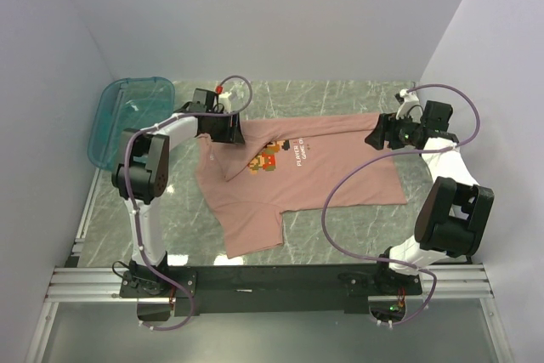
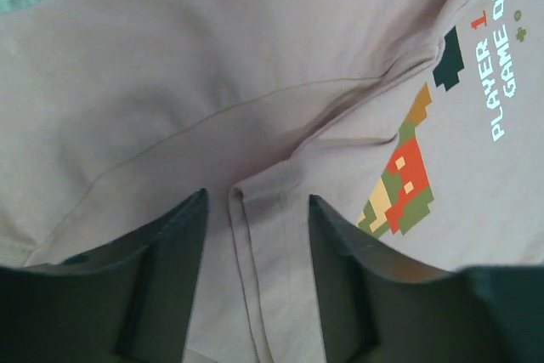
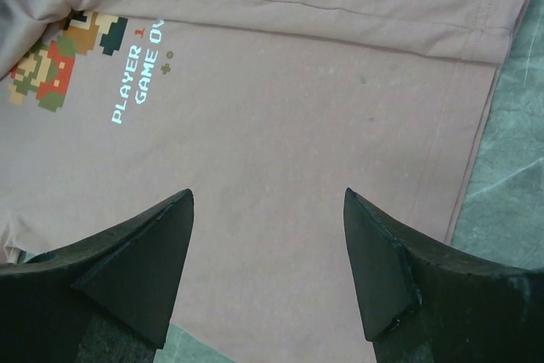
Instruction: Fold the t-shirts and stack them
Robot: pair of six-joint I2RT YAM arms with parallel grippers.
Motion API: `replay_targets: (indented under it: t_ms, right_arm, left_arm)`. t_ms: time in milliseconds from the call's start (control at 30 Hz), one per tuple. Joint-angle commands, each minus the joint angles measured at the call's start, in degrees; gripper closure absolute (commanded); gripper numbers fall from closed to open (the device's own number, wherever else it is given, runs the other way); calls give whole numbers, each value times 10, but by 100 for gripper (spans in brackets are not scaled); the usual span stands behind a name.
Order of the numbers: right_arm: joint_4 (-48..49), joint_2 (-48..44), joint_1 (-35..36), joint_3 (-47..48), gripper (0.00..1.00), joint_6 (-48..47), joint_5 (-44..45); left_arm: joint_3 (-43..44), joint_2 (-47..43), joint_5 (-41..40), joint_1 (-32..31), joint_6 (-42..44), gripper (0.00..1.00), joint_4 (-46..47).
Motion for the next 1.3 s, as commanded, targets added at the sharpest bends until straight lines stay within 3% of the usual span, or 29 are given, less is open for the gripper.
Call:
replay_targets:
  t_ms: [0,233,400,433,500,900,1267]
  right_arm:
    - [4,1,-6,-2,22,-3,-16]
    - [1,5,-11,-1,22,-4,-23]
    - [-1,6,-12,0,22,-5,-26]
    - [-2,6,-12,0,22,-5,-27]
    - [-2,6,-12,0,22,-5,-28]
    - [-10,10,-15,4,22,-9,-33]
    - [-16,14,-17,9,22,-11,-39]
  left_arm:
    - [33,15,2,-9,20,46,-7]
    - [28,22,17,-23,31,55,-5]
    - [13,2,21,-23,35,82,6]
    - [8,-5,22,-23,35,92,8]
    - [-5,-27,22,-23,34,98,16]
    - [-72,-100,87,-34,53,99,1]
    - [-93,-111,87,-59,59,99,-14]
